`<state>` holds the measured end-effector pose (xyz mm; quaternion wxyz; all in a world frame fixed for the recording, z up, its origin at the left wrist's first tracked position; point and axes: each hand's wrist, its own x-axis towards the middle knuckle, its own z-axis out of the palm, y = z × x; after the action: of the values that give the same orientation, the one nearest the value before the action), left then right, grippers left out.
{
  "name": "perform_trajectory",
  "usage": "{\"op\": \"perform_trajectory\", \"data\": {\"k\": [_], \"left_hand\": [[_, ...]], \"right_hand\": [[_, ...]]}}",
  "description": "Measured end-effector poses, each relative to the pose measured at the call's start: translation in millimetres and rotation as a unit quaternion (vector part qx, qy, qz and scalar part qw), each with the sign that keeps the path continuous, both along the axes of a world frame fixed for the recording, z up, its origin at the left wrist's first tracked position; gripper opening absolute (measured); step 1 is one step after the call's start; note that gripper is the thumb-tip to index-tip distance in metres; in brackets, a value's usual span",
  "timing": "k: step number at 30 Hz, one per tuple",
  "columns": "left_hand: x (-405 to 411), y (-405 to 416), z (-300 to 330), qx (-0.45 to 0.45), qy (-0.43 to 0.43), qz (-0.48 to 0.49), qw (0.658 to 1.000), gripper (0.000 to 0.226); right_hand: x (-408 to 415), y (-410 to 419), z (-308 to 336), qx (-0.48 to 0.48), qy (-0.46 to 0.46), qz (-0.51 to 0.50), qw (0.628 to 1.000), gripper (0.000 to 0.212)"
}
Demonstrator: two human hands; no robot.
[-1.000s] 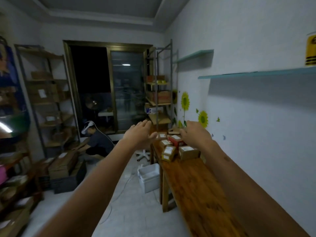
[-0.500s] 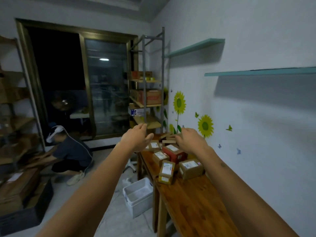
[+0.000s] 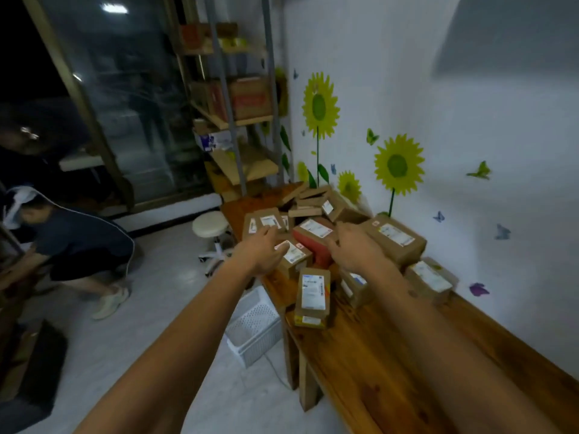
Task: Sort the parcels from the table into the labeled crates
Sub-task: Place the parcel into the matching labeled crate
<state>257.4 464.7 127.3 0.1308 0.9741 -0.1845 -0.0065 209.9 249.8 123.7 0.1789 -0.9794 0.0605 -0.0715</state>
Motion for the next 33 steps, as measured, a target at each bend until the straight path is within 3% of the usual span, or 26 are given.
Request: {"op": "perform_trajectory", "data": {"k": [8, 13, 20, 24, 27, 33], "left_hand": [[125, -32, -115, -0.042, 0.154, -0.030, 0.987, 0.060], [181, -53, -192, -0.026, 0.236, -0.088, 0.967, 0.057], [227, -70, -272, -0.131, 0.333, -0.097, 0.929, 0.046], [222, -77, -296, -0.152, 0.436, -0.071, 0.884, 0.048], [214, -70, -307, -0.164, 0.498, -0.048, 0.850, 0.046], [217, -65, -280, -0.257, 0.524, -0.066, 0.809, 0.027]], "right_hand": [[111, -31, -134, 0.115, 0.098, -0.095, 0.984, 0.033], [139, -22, -209, 0.164, 0.154, -0.168, 0.960, 0.043], [158, 0, -271, 0.230, 0.235, -0.314, 0.891, 0.045], [158, 17, -277, 0.342, 0.203, -0.368, 0.841, 0.039], [159, 33, -278, 0.368, 0.193, -0.406, 0.814, 0.036], [133, 51, -261, 0.409, 0.096, -0.457, 0.784, 0.026]]}}
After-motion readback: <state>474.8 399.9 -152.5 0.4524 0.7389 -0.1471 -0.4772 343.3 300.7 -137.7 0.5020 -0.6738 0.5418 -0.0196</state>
